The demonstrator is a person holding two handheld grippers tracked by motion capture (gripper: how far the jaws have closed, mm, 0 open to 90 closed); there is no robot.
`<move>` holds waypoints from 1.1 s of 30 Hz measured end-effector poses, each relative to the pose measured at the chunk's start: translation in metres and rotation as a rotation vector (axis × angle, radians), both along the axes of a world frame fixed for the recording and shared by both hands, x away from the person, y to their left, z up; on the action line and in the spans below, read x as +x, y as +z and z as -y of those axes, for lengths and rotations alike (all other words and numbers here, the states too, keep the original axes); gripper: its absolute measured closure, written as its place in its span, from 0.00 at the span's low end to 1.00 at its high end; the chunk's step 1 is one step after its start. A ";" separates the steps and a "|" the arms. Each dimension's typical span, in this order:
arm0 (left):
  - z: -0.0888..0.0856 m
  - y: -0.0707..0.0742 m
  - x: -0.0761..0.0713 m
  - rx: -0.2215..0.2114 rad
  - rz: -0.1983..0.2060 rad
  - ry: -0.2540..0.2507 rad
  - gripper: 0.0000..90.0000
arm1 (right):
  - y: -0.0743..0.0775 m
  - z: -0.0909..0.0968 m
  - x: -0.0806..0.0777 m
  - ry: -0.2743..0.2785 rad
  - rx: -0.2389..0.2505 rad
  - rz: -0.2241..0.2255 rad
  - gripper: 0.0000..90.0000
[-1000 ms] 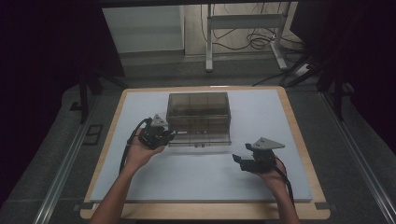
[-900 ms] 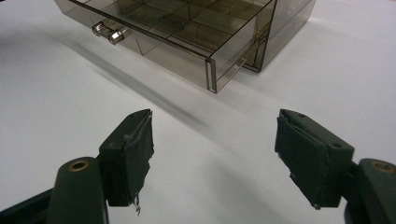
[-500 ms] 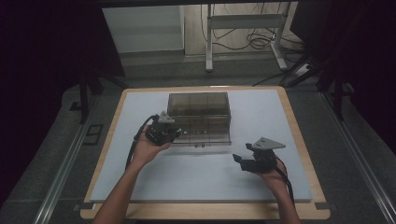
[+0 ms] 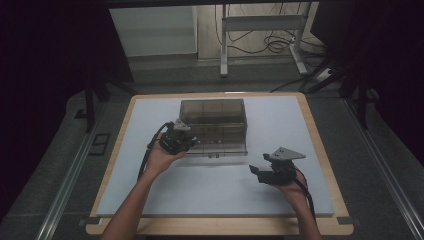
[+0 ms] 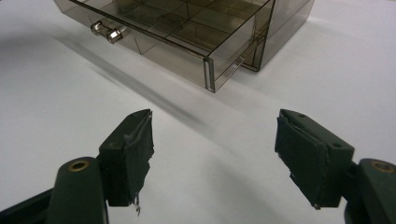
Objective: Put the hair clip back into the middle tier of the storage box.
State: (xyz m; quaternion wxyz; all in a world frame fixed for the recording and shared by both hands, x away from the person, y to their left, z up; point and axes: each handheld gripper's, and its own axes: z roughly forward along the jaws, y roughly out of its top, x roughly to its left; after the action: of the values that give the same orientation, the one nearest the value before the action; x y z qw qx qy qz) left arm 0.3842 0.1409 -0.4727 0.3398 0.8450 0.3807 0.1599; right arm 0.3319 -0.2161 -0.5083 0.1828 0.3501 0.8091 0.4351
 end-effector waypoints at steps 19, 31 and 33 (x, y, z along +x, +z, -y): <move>0.006 -0.017 0.007 0.023 -0.038 -0.007 0.86 | -0.001 0.000 0.000 0.002 -0.005 -0.001 0.30; 0.007 -0.020 0.008 0.025 -0.038 -0.008 0.86 | -0.001 0.000 0.001 0.002 -0.008 -0.001 0.30; 0.007 -0.021 0.008 0.025 -0.038 -0.007 0.86 | -0.001 0.000 0.001 0.001 -0.006 -0.001 0.30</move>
State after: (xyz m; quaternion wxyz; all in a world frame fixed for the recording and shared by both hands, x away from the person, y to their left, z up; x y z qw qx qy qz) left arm 0.3926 0.1342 -0.4932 0.3224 0.8533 0.3822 0.1476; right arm 0.3325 -0.2163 -0.5096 0.1831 0.3495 0.8108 0.4325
